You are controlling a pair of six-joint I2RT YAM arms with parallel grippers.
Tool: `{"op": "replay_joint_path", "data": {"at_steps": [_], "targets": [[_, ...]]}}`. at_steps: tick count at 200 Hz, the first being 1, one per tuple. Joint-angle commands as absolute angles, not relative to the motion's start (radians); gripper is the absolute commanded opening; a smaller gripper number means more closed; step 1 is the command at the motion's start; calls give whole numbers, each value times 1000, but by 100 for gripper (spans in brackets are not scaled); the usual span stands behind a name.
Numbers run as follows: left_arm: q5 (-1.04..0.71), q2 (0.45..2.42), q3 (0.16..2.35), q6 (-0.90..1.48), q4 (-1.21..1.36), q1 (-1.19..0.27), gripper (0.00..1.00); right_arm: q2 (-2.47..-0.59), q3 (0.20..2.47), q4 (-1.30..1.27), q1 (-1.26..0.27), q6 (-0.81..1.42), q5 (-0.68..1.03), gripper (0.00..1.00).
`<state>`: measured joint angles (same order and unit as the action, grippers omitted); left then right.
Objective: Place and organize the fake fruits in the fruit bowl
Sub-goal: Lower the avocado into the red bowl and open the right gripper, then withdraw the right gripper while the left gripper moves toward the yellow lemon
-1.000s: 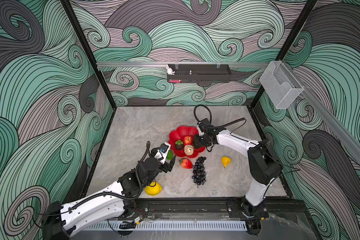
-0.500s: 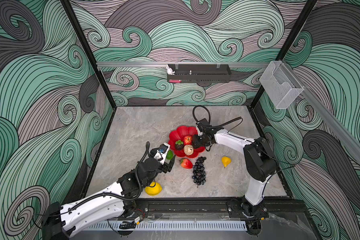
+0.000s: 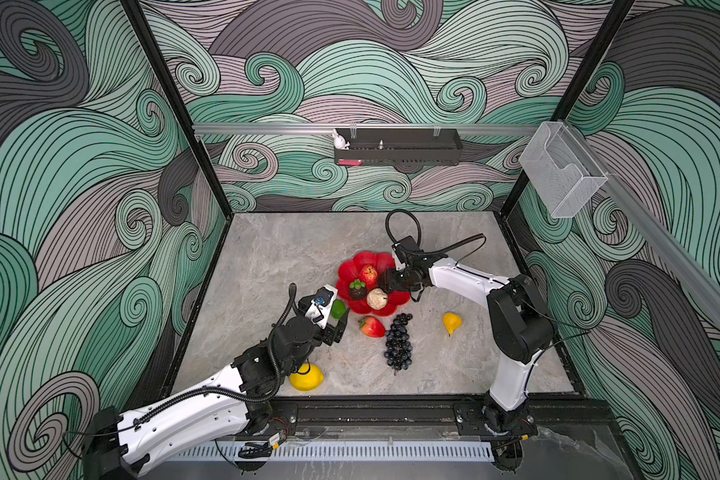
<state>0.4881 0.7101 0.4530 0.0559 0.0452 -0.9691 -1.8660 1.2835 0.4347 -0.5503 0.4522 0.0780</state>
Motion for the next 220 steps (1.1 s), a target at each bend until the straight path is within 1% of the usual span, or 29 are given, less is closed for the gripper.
{"op": "replay_joint_path", "data": {"at_steps": [1,87,123,153,220], "targets": [[512,700,446,61,51,-960,83,-1872,1292,430,-546,445,58,62],[535,726,454,70,53,-958,83,-1792,1264,431,-547,432,41,61],[536,753,469,96,37,-945,83,-1710,1235,457,-549,428,52,62],[520,783,489,121,13,-928,83,-1560,1163,494,-554,431,58,64],[484,826,512,162,-19,-901,82,-1115,911,622,-559,481,14,72]]}}
